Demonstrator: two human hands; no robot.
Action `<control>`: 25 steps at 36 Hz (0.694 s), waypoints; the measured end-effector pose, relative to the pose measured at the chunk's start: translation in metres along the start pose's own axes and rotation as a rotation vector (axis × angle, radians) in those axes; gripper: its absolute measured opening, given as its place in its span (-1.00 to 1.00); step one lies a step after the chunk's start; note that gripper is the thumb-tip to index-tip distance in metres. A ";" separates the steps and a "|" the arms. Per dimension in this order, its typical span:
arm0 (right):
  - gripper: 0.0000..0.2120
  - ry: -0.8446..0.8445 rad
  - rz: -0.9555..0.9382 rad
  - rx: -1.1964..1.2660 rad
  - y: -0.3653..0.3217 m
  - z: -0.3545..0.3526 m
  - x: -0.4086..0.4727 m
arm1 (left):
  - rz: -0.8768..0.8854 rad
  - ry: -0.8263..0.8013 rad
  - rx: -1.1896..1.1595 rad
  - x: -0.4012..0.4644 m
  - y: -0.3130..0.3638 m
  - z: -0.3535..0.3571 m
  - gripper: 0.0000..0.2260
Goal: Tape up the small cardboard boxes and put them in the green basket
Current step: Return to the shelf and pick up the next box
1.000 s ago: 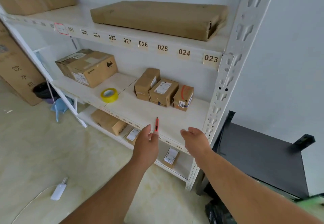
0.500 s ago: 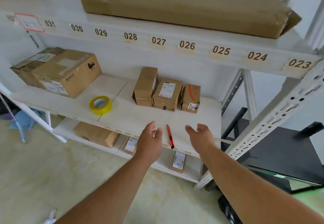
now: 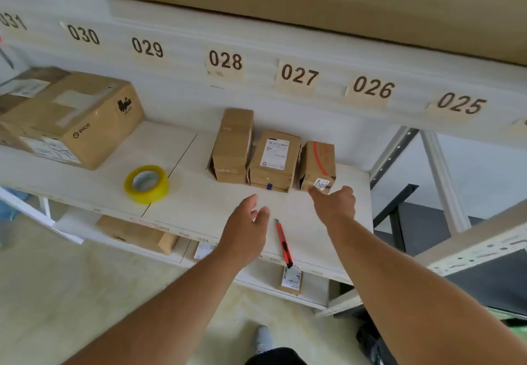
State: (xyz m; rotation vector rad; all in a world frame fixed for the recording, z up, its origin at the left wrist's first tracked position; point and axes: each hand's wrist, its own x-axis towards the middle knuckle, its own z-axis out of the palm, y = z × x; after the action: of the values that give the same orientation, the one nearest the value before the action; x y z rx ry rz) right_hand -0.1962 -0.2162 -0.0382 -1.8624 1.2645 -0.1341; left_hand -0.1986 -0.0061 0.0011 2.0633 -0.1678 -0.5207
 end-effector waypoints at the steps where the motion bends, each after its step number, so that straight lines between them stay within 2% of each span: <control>1: -0.16 0.018 -0.005 -0.019 -0.004 0.007 0.012 | 0.004 -0.008 -0.002 0.009 -0.001 0.001 -0.54; 6: -0.06 0.069 -0.026 -0.148 -0.017 0.034 0.055 | 0.030 -0.032 0.029 0.045 -0.012 0.003 -0.54; 15: 0.04 0.118 0.015 -0.207 -0.025 0.065 0.114 | 0.010 -0.001 0.078 0.081 -0.045 0.003 -0.54; 17: 0.01 0.123 0.027 -0.185 -0.027 0.068 0.122 | 0.006 0.007 0.078 0.084 -0.049 0.001 -0.54; 21: -0.17 0.101 0.047 -0.144 -0.030 0.067 0.124 | -0.008 0.016 0.072 0.086 -0.051 -0.005 -0.54; 25: -0.16 0.090 0.095 -0.131 -0.025 0.054 0.110 | -0.024 0.006 0.071 0.079 -0.046 -0.011 -0.54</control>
State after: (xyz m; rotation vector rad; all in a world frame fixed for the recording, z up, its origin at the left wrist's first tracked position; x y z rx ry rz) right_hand -0.0972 -0.2699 -0.0936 -1.9211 1.4509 -0.0865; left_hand -0.1274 0.0013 -0.0563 2.1385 -0.1607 -0.5300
